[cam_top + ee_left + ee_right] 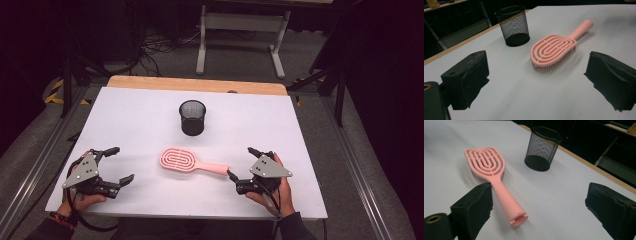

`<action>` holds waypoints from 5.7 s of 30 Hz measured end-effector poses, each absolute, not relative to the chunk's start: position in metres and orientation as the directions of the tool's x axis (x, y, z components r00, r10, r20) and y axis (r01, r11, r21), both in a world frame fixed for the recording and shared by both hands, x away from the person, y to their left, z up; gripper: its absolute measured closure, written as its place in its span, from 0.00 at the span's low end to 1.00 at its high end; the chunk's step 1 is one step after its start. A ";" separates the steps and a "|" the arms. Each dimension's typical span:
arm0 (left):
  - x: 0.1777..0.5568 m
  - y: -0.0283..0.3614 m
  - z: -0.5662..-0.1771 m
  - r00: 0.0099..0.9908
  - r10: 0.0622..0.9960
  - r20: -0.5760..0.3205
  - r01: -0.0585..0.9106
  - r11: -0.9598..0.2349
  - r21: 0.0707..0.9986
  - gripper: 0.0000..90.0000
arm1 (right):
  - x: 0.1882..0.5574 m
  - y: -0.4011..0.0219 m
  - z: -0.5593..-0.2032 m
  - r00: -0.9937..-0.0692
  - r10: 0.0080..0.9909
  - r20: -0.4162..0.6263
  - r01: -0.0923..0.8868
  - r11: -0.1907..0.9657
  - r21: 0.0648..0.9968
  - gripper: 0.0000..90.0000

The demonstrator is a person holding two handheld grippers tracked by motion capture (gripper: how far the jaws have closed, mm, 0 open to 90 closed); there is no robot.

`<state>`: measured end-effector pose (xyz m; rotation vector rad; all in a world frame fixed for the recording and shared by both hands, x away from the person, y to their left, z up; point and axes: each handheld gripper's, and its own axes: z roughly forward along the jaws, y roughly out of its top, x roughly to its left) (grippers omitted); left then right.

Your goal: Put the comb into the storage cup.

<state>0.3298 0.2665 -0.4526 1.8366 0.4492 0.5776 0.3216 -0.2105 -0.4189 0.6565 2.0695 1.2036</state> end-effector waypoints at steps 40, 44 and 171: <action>0.313 0.273 -0.466 0.803 0.567 0.181 0.076 -0.399 0.914 0.07 | 0.422 -0.086 -0.436 -0.914 0.391 -0.110 0.312 0.849 0.427 0.40; 0.312 0.273 -0.465 0.804 0.566 0.182 0.074 -0.399 0.914 0.07 | 0.432 -0.084 -0.440 -0.923 0.372 -0.098 0.316 0.879 0.358 0.48; 0.364 0.144 -0.399 0.852 0.501 -0.152 0.117 0.101 0.988 0.69 | 0.338 -0.067 -0.436 -0.564 0.698 -0.442 -0.067 0.495 0.866 0.74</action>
